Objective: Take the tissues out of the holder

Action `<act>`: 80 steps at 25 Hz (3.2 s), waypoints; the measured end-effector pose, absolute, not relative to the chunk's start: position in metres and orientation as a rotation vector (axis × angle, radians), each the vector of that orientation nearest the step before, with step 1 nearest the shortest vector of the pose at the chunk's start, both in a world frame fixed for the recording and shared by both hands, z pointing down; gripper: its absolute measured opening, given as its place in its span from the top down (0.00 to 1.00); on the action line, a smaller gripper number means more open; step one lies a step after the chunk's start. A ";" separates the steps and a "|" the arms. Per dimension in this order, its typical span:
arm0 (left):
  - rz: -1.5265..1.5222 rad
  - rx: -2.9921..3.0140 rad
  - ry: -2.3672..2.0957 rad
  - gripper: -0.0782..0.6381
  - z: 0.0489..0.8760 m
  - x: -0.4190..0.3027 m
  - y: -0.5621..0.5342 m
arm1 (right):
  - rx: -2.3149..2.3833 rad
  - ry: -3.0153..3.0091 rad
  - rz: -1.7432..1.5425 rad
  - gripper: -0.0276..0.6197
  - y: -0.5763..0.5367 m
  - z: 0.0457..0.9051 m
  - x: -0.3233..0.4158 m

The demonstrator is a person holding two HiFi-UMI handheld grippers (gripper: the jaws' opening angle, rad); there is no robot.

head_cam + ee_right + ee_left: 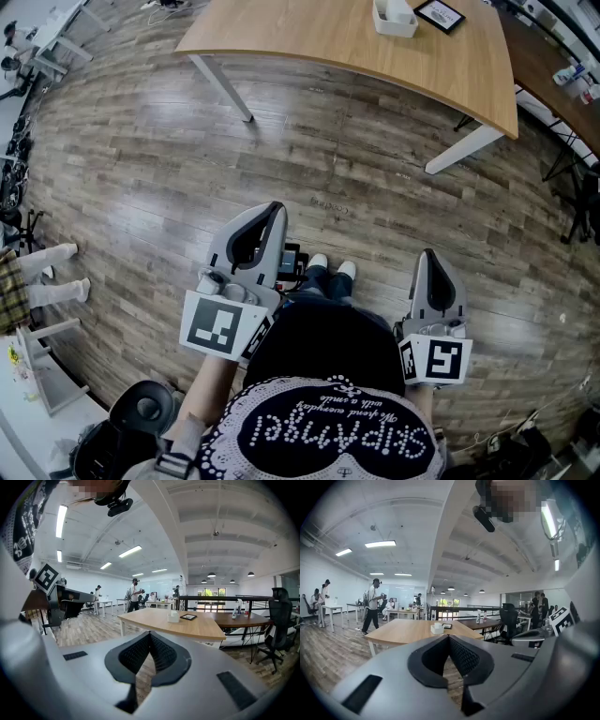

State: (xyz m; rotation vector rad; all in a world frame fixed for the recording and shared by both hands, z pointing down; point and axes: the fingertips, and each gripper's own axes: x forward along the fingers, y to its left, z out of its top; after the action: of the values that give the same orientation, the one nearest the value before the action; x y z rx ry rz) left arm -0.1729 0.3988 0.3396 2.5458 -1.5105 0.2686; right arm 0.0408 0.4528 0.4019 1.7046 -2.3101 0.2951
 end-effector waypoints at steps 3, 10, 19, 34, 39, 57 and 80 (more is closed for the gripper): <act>0.274 2.538 -1.546 0.88 0.337 -0.179 0.400 | 1.697 -2.319 0.283 0.94 0.455 0.399 0.040; 0.245 2.508 -1.631 0.88 0.325 -0.186 0.404 | 1.681 -2.344 0.262 0.94 0.459 0.394 0.044; 0.256 2.507 -1.613 0.88 0.336 -0.158 0.411 | 1.673 -2.454 0.313 0.94 0.464 0.402 0.060; 0.311 2.532 -1.415 0.88 0.360 -0.110 0.358 | 1.697 -2.408 0.411 0.94 0.427 0.419 0.074; 0.295 2.546 -1.366 0.88 0.358 -0.104 0.300 | 1.740 -2.395 0.388 0.94 0.373 0.410 0.075; 0.445 2.565 -1.206 0.88 0.373 -0.122 0.202 | 1.802 -2.332 0.329 0.94 0.267 0.402 0.036; 0.435 2.475 -1.196 0.88 0.382 -0.059 0.167 | 1.678 -2.435 0.406 0.94 0.208 0.402 0.071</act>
State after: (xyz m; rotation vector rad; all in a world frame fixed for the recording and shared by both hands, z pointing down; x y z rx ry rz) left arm -0.0589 0.1666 0.3819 2.4746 -1.1959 0.4354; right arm 0.0713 0.2082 0.4021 1.6784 -2.4353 0.4065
